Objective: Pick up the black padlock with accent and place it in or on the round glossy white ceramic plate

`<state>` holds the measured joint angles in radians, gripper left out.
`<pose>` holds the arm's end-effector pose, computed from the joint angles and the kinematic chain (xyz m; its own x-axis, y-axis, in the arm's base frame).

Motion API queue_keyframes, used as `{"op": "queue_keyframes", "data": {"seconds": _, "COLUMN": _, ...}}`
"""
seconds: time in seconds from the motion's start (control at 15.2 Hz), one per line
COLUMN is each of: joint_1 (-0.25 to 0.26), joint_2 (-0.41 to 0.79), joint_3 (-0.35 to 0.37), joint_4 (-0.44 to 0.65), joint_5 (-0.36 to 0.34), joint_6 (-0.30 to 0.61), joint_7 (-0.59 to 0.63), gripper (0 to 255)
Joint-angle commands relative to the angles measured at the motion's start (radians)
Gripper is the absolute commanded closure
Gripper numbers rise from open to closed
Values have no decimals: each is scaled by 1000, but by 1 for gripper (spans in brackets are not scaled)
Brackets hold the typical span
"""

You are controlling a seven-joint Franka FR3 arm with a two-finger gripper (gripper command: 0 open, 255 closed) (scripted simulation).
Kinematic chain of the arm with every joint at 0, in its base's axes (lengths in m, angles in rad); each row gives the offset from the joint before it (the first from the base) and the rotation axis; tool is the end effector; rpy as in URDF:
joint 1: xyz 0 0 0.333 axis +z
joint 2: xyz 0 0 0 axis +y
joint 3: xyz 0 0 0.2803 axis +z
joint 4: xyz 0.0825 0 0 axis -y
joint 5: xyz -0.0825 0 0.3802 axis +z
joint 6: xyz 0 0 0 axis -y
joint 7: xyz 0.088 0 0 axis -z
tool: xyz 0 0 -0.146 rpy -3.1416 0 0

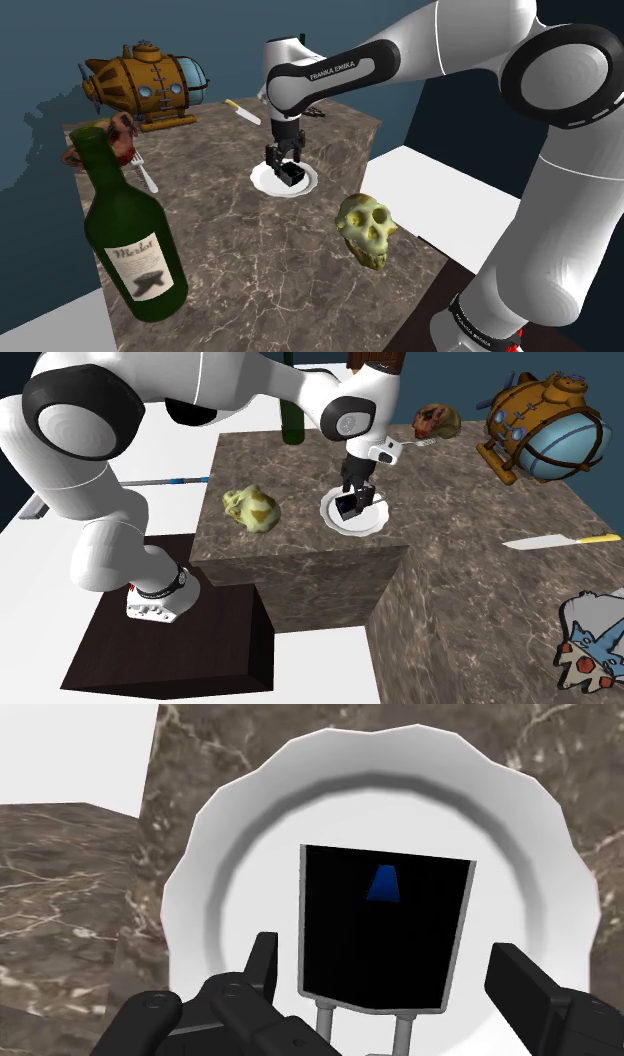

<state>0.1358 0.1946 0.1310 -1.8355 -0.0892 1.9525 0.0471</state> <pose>0.5711 0.1448 0.3462 0.9657 0.2491 -0.0737 0.2535 -0.9656 0.0583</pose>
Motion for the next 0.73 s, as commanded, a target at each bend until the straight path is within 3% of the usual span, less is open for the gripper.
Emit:
{"op": "queue_keyframes", "data": {"seconds": 0.0, "joint_1": 0, "joint_2": 0, "joint_3": 0, "joint_4": -1, "joint_5": 0, "joint_6": 0, "joint_7": 0, "gripper": 0}}
{"op": "queue_keyframes", "data": {"seconds": 0.13, "joint_1": 0, "joint_2": 3, "joint_3": 0, "joint_4": 3, "joint_5": 0, "joint_6": -1, "joint_7": 0, "gripper": 0}}
{"op": "queue_keyframes", "data": {"seconds": 0.4, "joint_1": 4, "joint_2": -14, "joint_3": 3, "joint_4": 108, "joint_5": 6, "joint_6": -123, "joint_7": -5, "gripper": 0}}
{"op": "queue_keyframes", "data": {"seconds": 0.66, "joint_1": 4, "joint_2": -14, "joint_3": 3, "joint_4": 108, "joint_5": 6, "joint_6": -123, "joint_7": -5, "gripper": 0}}
